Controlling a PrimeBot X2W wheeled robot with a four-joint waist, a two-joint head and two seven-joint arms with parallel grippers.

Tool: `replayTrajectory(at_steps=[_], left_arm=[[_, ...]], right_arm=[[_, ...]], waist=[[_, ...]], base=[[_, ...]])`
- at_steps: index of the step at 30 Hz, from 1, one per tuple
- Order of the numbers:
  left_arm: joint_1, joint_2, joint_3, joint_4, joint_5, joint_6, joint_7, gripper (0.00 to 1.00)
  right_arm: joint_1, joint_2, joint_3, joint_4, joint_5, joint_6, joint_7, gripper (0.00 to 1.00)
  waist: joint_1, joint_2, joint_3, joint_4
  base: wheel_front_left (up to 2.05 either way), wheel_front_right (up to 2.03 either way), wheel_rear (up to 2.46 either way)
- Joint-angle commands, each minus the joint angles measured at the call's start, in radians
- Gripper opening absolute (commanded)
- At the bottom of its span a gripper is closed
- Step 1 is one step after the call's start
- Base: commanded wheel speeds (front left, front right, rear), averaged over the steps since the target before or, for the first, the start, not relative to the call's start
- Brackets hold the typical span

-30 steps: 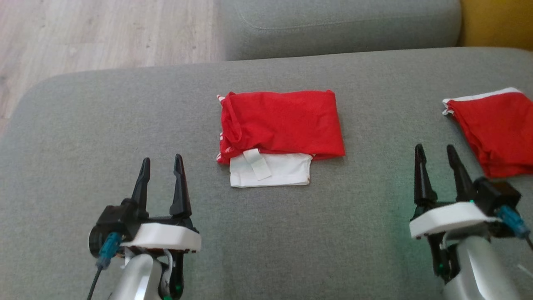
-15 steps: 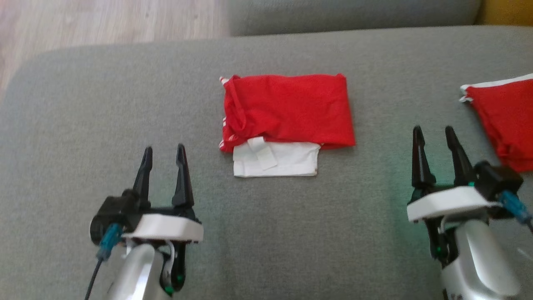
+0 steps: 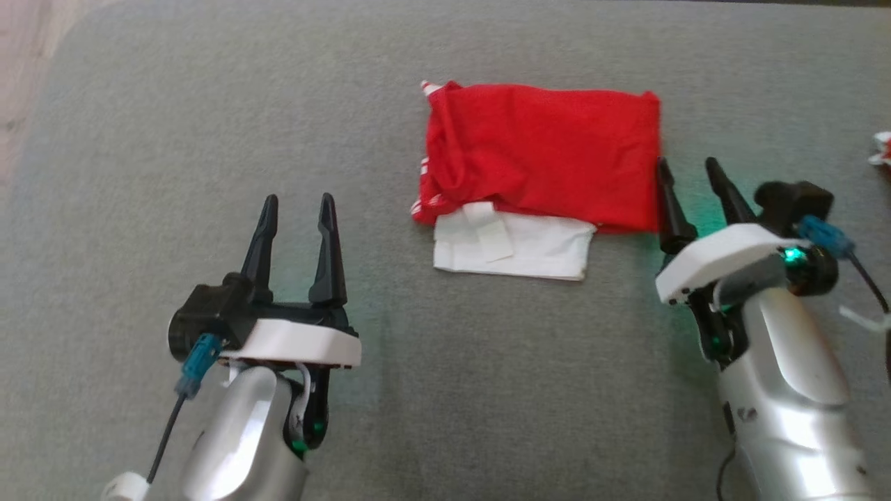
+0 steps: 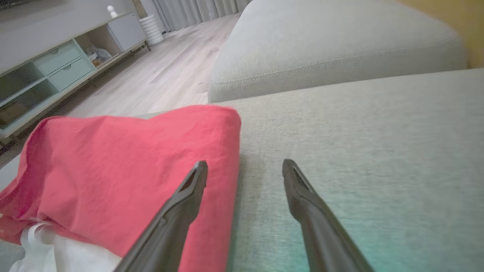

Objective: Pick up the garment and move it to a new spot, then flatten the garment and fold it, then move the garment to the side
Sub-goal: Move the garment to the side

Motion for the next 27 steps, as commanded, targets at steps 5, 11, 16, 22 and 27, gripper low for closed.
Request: replayTrajectory(at_steps=[5,11,16,22,27], left_arm=[[-0.043,0.008,0.011,-0.036,-0.015,0.013,-0.005,1.00],[-0.046,0.008,-0.001,-0.039,-0.016,0.018,-0.005,1.00],[-0.049,0.008,-0.009,-0.033,-0.016,0.019,-0.005,1.00],[-0.047,0.008,-0.004,-0.028,-0.008,0.018,-0.005,1.00],[-0.036,0.008,-0.017,-0.025,-0.001,0.012,-0.005,1.00]], right_arm=[[-0.078,0.004,0.049,0.067,0.035,-0.001,0.043,1.00],[-0.139,0.004,0.083,0.184,0.078,-0.001,0.077,1.00],[-0.183,0.004,0.122,0.276,0.067,-0.001,0.079,0.00],[-0.202,0.001,0.147,0.329,-0.004,-0.001,-0.009,0.00],[-0.203,-0.029,0.189,0.325,-0.060,-0.001,-0.057,0.00]], waist=[[-0.0002,0.0000,0.028,0.039],[-0.0002,0.0000,0.041,0.055],[-0.0002,0.0000,0.038,0.060],[-0.0002,0.0000,0.004,0.032],[-0.0002,0.0000,-0.041,-0.025]], base=[[0.00,0.00,0.00],[0.00,0.00,0.00],[0.00,0.00,0.00],[0.00,0.00,0.00],[0.00,0.00,0.00]])
